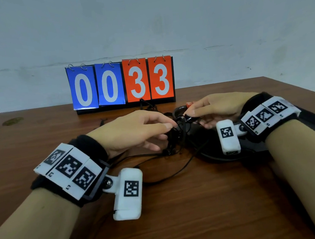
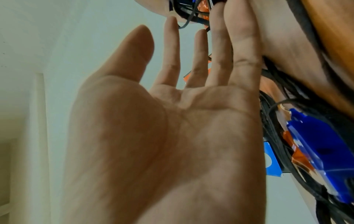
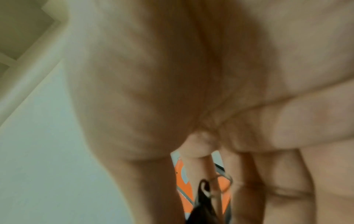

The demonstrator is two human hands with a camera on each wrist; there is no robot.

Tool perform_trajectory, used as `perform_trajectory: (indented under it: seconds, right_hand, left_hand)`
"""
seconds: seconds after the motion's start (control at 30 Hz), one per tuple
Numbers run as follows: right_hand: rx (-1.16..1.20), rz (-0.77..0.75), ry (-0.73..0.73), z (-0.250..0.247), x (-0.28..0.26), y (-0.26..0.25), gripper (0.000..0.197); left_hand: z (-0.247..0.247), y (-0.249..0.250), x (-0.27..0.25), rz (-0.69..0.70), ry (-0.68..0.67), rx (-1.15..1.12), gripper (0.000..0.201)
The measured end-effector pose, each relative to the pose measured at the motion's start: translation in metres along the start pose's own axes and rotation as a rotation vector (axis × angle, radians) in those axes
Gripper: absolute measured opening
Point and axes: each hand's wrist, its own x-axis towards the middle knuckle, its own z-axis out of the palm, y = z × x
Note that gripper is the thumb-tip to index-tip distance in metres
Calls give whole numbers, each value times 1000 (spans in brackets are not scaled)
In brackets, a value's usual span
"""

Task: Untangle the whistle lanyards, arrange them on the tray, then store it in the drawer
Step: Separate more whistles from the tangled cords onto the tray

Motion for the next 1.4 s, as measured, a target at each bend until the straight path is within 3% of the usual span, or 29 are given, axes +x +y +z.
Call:
perform_trajectory:
  seconds: [0.1,0.3,0.47,0.67,0.8,1.0,1.13,1.27,1.4]
  right_hand:
    - [76,-8,76,-5,-1,1,28]
    - [196,-131,285,-11,2,3,28]
    - [329,-172,585,-28,8,14,23]
    - [429,-44,801,-54,12,37,13]
    - [405,63,899,-63,17,46,12]
    - [238,113,932,-74,25,56,15]
    - [242,140,897,-77,28,60,17]
    - [197,91,865,-79,31,68,42]
    - [192,74,856,-81,32,68,46]
  left_hand:
    - [-3,-1,1,-6,50,12,19]
    - [-3,0,2,11,71,18,20]
    - [-3,0,2,12,73,15,20]
    - [-4,-1,3,22,143,10,17]
    - [0,3,-1,-9,19,33,24]
    - [5,4,-5,-108,-177,38,52]
    - [8,7,-6,-162,-156,64,58]
    - [10,12,-9,-181,-134,110,56]
    - [7,10,-10,-176,-141,140,52]
